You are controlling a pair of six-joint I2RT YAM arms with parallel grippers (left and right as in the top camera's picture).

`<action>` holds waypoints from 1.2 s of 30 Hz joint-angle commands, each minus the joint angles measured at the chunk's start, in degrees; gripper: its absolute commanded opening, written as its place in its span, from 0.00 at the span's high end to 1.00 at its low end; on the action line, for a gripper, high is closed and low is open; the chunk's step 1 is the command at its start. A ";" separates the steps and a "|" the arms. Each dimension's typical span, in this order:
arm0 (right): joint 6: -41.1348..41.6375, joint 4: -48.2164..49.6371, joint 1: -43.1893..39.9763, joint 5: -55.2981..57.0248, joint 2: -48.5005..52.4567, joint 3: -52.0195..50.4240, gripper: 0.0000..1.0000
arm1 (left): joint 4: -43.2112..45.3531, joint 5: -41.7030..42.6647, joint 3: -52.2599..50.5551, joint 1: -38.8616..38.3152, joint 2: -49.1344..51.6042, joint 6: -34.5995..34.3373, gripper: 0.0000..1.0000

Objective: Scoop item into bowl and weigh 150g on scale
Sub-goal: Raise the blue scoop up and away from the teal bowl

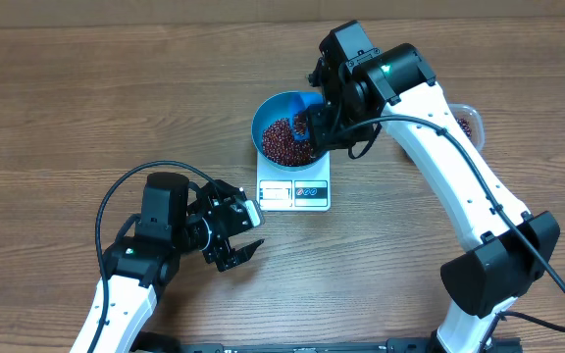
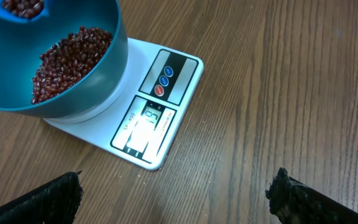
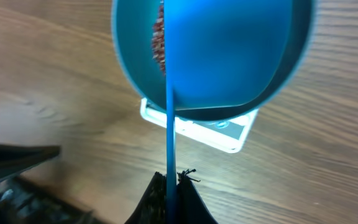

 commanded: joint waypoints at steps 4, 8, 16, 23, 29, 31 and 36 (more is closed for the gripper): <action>-0.83 -0.66 -2.38 -7.67 -2.01 1.46 0.96 | 0.02 0.92 -0.24 0.24 0.44 1.07 0.01; -0.83 -1.16 -3.82 -10.29 -2.01 1.46 0.96 | 0.02 0.92 -0.24 0.24 0.44 1.07 0.00; -1.97 -1.25 -6.84 -17.75 -2.01 1.46 0.96 | 0.02 0.92 -0.24 0.24 0.44 1.07 0.01; -2.12 -1.42 -10.47 -20.35 -2.01 1.46 0.96 | 0.02 0.92 -0.24 0.24 0.44 1.07 0.01; -2.14 -2.12 -15.32 -20.61 -2.01 1.46 0.96 | 0.02 0.92 -0.24 0.24 0.44 1.07 0.01; -2.16 -2.14 -17.16 -20.61 -2.01 1.46 0.96 | 0.02 0.92 -0.24 0.24 0.44 1.07 0.01; -3.65 -2.71 -21.29 -20.57 -2.01 1.46 0.96 | 0.00 0.92 -0.24 0.24 0.44 1.07 0.00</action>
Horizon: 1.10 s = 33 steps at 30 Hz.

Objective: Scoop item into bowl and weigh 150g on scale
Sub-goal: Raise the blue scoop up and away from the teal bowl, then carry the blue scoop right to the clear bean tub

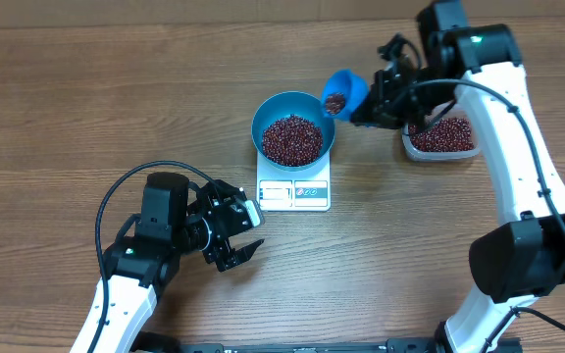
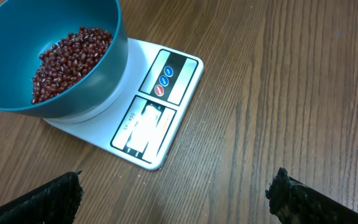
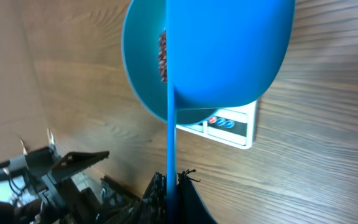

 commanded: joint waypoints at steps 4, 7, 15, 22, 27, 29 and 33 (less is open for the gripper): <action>-2.69 -0.63 -5.33 -0.90 -2.01 1.46 0.96 | 0.02 0.92 -0.24 0.24 0.44 1.07 0.00; -2.95 -0.92 -8.31 -0.92 -2.01 1.46 0.96 | 0.02 0.92 -0.24 0.24 0.44 1.07 0.01; -4.15 -2.75 -16.13 -0.48 -2.01 1.46 0.96 | 0.02 0.92 -0.24 0.24 0.44 1.07 0.00; -4.35 -5.38 -19.43 4.31 -2.01 1.46 0.96 | 0.00 0.92 -0.24 0.24 0.44 1.07 0.01; -4.35 -7.41 -19.58 10.08 -2.01 1.46 0.96 | 0.02 0.92 -0.24 0.24 0.44 1.07 0.00; -4.35 -7.82 -19.58 11.21 -2.01 1.46 0.96 | 0.02 0.92 -0.24 0.24 0.44 1.07 0.00; -4.33 -8.90 -19.58 13.77 -2.01 1.46 0.96 | 0.02 0.92 -0.24 0.24 0.44 1.07 0.00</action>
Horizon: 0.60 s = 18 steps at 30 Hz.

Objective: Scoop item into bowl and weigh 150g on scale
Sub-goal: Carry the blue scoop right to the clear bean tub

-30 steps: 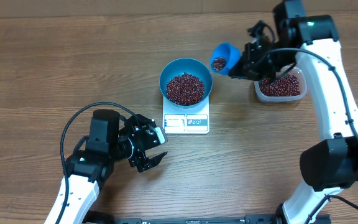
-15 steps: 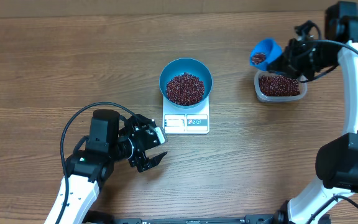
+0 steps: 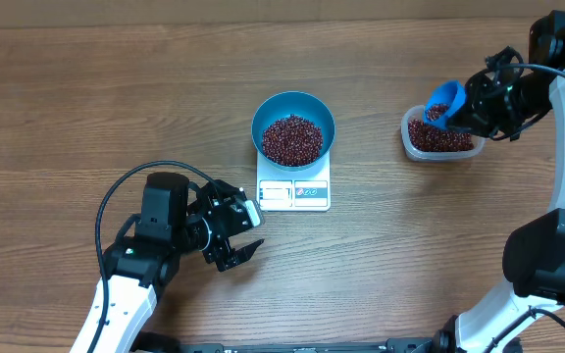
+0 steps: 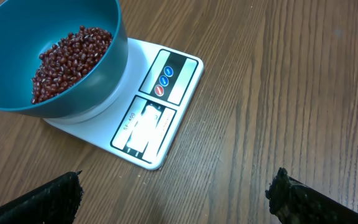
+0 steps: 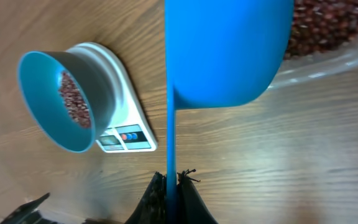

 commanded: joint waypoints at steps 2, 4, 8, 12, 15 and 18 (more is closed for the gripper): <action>-0.63 -0.70 -0.02 4.50 -2.01 1.46 0.96 | 0.02 0.92 -0.24 0.24 0.44 1.09 0.00; -0.61 -0.81 -0.02 5.77 -2.01 1.46 0.96 | 0.02 0.92 -0.24 0.24 0.44 1.09 0.00; -0.17 -0.68 0.00 8.94 -2.01 1.46 0.96 | 0.02 0.92 -0.24 0.24 0.44 1.09 0.01; -0.13 0.15 0.33 12.00 -2.01 1.46 0.96 | 0.02 0.92 -0.24 0.24 0.44 1.09 0.01; 1.44 0.46 0.98 15.69 -2.01 1.46 0.96 | 0.02 0.92 -0.24 0.24 0.44 1.09 0.00; 1.81 0.37 2.05 17.94 -2.01 1.46 0.96 | 0.00 0.92 -0.24 0.24 0.44 1.09 0.01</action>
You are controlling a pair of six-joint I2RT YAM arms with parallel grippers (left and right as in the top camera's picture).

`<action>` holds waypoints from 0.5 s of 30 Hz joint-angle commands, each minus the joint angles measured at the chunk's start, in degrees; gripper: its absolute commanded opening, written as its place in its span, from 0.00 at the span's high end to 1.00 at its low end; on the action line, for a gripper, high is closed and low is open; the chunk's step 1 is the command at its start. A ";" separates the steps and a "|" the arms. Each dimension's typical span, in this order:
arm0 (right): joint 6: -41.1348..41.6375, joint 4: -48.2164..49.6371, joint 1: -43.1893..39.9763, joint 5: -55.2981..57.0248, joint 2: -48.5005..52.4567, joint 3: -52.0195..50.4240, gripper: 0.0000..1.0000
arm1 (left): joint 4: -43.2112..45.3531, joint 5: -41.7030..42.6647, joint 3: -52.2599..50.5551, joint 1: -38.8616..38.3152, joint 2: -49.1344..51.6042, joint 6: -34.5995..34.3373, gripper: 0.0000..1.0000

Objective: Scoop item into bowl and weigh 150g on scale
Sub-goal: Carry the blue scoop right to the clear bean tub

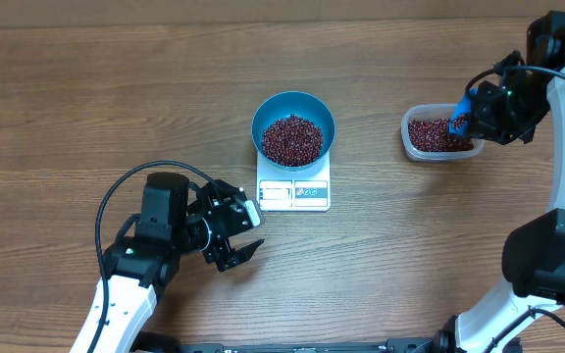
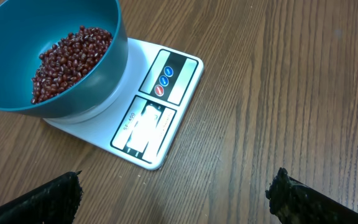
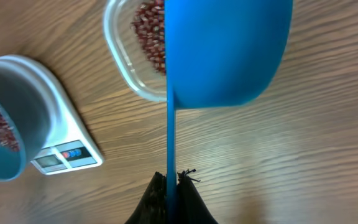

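A blue bowl (image 1: pixel 293 128) of red beans stands on the white scale (image 1: pixel 294 192) at the table's middle; the bowl (image 2: pixel 48 56) and scale (image 2: pixel 148 118) also fill the left wrist view. At the right, my right gripper (image 1: pixel 479 120) is shut on the handle of a blue scoop (image 3: pixel 225 50), whose cup dips at the right end of the clear bean container (image 1: pixel 439 134). In the right wrist view the container (image 3: pixel 132 56) lies behind the scoop. My left gripper (image 1: pixel 235 240) rests open over bare table below and left of the scale.
The scale's display (image 2: pixel 143 124) is lit but glare hides the reading. Wood table (image 1: pixel 86 108) stretches round everything.
The scoop was tilted above the container's right end with beans in it; now it is turned down at that end of the container. My left arm has not moved.
The scoop was over the bowl on the scale with beans in it. Then it was to the bowl's right, toward the container, still holding beans. Later it hung over the container, and now it is lowered at the container's right end. The left gripper stayed open throughout.
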 commanded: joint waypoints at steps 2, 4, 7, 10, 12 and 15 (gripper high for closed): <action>1.77 0.28 2.08 5.46 -2.01 1.46 0.96 | 0.02 0.92 -0.24 0.24 0.44 1.07 0.01; 1.90 0.22 3.17 7.06 -2.01 1.46 0.96 | 0.02 0.92 -0.24 0.24 0.44 1.07 0.01; 3.72 0.07 5.01 10.78 -2.01 1.46 0.96 | 0.02 0.92 -0.24 0.24 0.44 1.07 0.00; 5.38 -0.42 6.88 15.45 -2.01 1.46 0.96 | 0.02 0.92 -0.24 0.24 0.44 1.07 0.00; 6.10 -0.74 7.91 17.62 -2.01 1.46 0.96 | 0.02 0.92 -0.26 0.24 0.44 1.07 0.00; 6.47 -1.09 9.25 19.76 -2.01 1.46 0.96 | 0.02 0.92 -0.26 0.24 0.44 1.07 0.01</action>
